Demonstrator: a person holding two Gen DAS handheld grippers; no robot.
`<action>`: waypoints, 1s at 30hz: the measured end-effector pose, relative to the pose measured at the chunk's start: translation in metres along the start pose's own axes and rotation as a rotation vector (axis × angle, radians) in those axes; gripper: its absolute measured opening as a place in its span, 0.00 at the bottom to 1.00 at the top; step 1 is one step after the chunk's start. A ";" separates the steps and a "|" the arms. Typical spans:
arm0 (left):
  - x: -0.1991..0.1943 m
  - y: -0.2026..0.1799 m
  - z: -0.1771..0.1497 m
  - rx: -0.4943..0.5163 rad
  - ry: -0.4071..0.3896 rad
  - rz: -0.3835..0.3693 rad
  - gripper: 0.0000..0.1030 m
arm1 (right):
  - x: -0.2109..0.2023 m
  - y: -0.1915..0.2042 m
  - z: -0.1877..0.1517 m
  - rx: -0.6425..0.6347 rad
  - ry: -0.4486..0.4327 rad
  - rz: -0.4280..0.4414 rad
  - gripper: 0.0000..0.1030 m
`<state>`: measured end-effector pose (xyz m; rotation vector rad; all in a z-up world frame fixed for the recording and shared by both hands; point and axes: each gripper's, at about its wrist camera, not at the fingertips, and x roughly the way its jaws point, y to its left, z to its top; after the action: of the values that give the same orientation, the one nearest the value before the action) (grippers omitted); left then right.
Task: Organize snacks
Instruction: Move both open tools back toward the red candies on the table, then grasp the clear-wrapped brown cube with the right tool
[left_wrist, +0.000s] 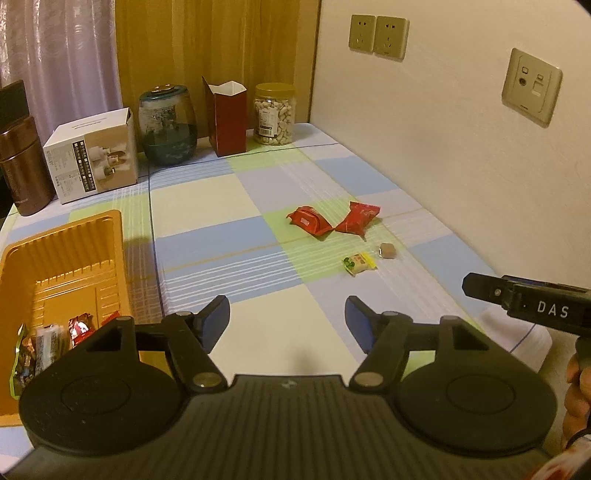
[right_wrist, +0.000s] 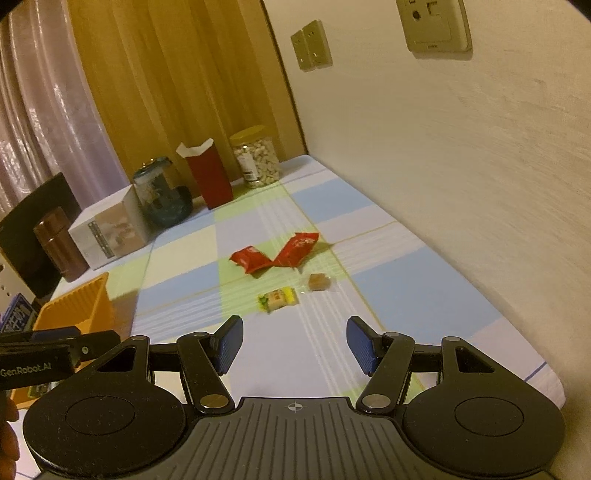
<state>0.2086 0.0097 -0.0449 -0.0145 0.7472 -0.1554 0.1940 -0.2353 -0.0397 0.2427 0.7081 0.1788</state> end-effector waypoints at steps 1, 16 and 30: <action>0.003 0.000 0.001 -0.001 0.001 0.002 0.64 | 0.003 -0.002 0.001 -0.001 0.001 -0.001 0.60; 0.068 0.007 0.020 -0.009 0.030 0.000 0.69 | 0.080 -0.023 0.019 -0.193 0.014 -0.011 0.60; 0.122 0.014 0.033 -0.035 0.057 -0.055 0.69 | 0.160 -0.030 0.019 -0.602 0.064 0.081 0.50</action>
<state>0.3211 0.0044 -0.1035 -0.0635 0.8065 -0.1955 0.3284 -0.2279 -0.1328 -0.3111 0.6781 0.4674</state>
